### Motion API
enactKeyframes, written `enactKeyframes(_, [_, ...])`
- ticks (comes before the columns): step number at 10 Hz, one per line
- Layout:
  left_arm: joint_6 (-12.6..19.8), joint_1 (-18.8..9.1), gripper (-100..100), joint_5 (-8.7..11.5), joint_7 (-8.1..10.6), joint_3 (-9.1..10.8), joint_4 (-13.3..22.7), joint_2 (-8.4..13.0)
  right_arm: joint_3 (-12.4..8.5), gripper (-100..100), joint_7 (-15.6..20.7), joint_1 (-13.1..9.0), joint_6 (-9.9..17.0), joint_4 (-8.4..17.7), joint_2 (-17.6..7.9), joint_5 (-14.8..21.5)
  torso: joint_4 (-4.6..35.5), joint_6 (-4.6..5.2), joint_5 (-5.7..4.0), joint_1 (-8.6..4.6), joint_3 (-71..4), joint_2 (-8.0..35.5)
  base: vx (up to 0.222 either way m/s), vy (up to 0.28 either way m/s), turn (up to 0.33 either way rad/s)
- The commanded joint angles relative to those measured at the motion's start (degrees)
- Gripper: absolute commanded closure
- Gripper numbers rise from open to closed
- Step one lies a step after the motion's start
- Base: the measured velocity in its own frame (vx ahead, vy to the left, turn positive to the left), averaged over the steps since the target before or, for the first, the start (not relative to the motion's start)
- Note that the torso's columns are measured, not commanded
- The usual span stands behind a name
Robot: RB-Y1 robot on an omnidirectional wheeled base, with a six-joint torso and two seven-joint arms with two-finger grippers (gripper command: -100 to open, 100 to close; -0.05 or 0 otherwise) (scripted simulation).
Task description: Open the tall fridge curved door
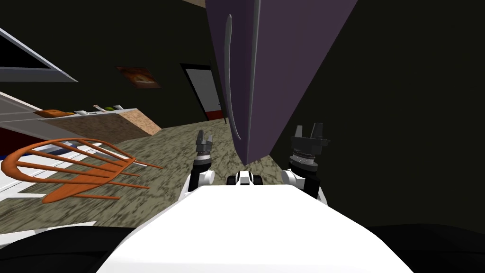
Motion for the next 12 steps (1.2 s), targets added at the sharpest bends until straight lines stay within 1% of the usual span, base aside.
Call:
enactKeyframes(1, [-0.2, -0.2, -100, -0.4, -0.79, 0.63, 1.8, 3.0, 0.0, 0, 0.0, 0.0, 0.0, 0.0, 0.0, 0.0, 0.0, 0.00, 0.00, 0.01, 0.0, 0.0, 0.058, -0.077, 0.035])
enactKeyframes(2, [-0.4, -0.3, -100, -0.8, -1.48, 1.21, 3.4, 4.3, 0.0, 0, 0.0, 0.0, 0.0, 0.0, 0.0, 0.0, 0.1, 0.00, 0.01, 0.05, 0.0, 0.1, 0.080, -0.115, 0.063])
enactKeyframes(3, [-0.5, -0.4, -100, -1.0, -1.83, 1.51, 4.2, 4.7, 0.0, 0, 0.0, 0.0, 0.0, 0.0, 0.0, 0.0, 0.1, 0.00, 0.00, -0.02, 0.0, 0.1, 0.092, -0.118, 0.065])
enactKeyframes(4, [-0.7, -0.5, -100, -1.4, -2.54, 2.11, 5.9, 5.1, 0.0, 0, 0.0, 0.0, 0.0, 0.0, 0.0, 0.0, 0.1, 0.00, 0.00, 0.02, 0.0, 0.1, 0.100, -0.132, 0.073])
enactKeyframes(7, [-1.1, -0.8, -100, -2.2, -3.89, 3.26, 8.9, 4.8, 0.0, 0, 0.0, 0.0, 0.0, 0.0, 0.0, 0.0, 0.1, 0.00, 0.02, 0.06, 0.0, 0.2, 0.083, -0.142, 0.056])
enactKeyframes(9, [-1.5, -1.0, -100, -2.9, -5.14, 4.32, 11.7, 4.0, 0.0, 0, 0.0, 0.0, 0.0, 0.0, 0.0, 0.0, 0.1, 0.00, 0.04, 0.12, 0.0, 0.1, 0.091, -0.135, 0.067])
enactKeyframes(11, [-1.8, -1.2, -100, -3.4, -6.04, 5.08, 13.7, 3.6, 0.0, 0, 0.0, 0.0, 0.0, 0.0, 0.0, 0.0, 0.1, 0.01, 0.04, 0.15, 0.0, 0.1, 0.093, -0.129, 0.051])
enactKeyframes(12, [-2.0, -1.3, -100, -3.7, -6.63, 5.58, 15.1, 3.7, 0.0, 0, 0.0, 0.0, 0.0, 0.0, 0.0, 0.0, 0.1, -0.01, 0.03, 0.08, 0.0, 0.1, 0.099, -0.137, 0.077])
